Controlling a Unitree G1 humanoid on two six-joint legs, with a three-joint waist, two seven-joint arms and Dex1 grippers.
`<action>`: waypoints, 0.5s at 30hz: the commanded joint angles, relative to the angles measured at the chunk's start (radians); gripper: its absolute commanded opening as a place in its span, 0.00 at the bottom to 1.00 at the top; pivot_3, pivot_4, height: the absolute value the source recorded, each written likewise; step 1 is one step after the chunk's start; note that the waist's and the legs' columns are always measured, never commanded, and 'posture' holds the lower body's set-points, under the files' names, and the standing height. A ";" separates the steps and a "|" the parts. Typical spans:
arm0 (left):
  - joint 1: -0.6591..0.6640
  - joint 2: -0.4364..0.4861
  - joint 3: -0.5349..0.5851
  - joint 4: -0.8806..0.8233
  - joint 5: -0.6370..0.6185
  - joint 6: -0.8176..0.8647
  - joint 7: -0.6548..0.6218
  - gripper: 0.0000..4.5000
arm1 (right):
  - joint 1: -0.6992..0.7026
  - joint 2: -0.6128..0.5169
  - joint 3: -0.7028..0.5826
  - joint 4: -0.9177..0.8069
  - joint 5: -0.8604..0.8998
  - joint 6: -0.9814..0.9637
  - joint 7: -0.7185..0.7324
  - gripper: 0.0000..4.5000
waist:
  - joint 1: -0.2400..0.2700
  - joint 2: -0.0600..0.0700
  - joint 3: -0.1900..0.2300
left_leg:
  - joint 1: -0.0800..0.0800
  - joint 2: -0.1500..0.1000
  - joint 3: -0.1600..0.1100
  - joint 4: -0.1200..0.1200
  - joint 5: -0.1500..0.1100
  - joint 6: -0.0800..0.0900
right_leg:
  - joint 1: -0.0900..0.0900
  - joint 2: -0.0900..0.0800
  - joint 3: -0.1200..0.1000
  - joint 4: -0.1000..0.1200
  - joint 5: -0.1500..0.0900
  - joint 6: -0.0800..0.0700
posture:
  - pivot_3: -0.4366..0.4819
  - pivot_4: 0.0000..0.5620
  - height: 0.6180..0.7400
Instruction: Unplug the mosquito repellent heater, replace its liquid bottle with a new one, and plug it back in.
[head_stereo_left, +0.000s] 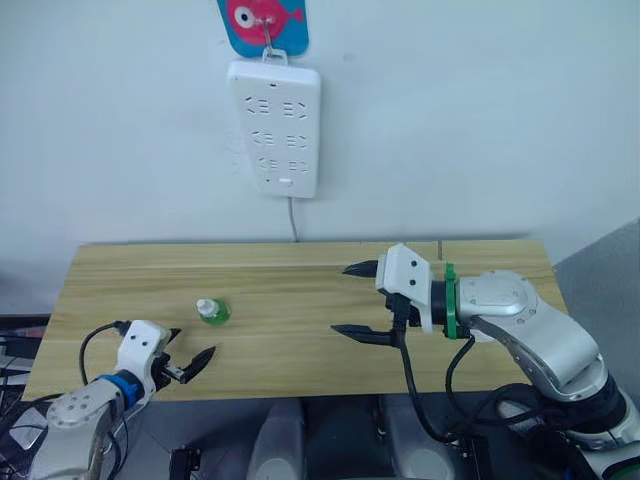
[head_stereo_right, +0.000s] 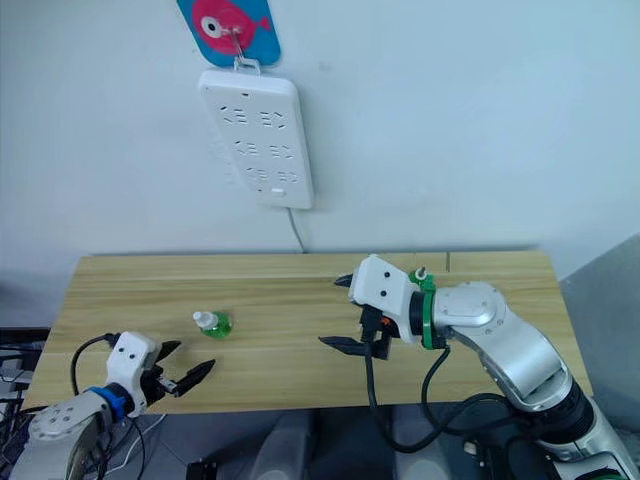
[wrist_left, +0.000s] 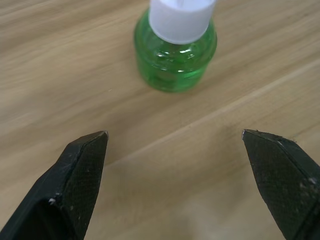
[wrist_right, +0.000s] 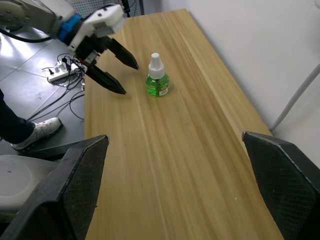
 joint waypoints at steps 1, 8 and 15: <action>-0.086 0.006 -0.023 0.115 0.039 -0.083 0.022 1.00 | -0.010 -0.011 -0.015 -0.081 0.045 0.045 -0.007 0.99 | -0.002 0.000 0.008 | 0.000 0.000 0.000 0.000 0.000 0.000 | 0.000 0.000 0.000 0.000 0.000 0.000 | 0.37 0.75 0.83; -0.207 -0.017 -0.082 0.230 0.046 -0.132 -0.019 1.00 | -0.020 -0.028 -0.033 -0.123 0.096 0.108 -0.028 0.99 | -0.027 0.001 0.018 | 0.000 0.000 0.001 0.000 0.000 0.000 | 0.000 -0.002 0.000 0.000 0.000 0.001 | 0.34 0.77 0.83; -0.170 0.005 -0.083 0.202 0.025 -0.114 -0.068 1.00 | -0.018 -0.034 -0.032 -0.130 0.114 0.118 -0.050 0.99 | -0.046 0.003 0.019 | 0.000 0.002 0.000 0.000 0.000 0.000 | 0.000 -0.002 0.000 0.000 0.000 0.001 | 0.33 0.75 0.83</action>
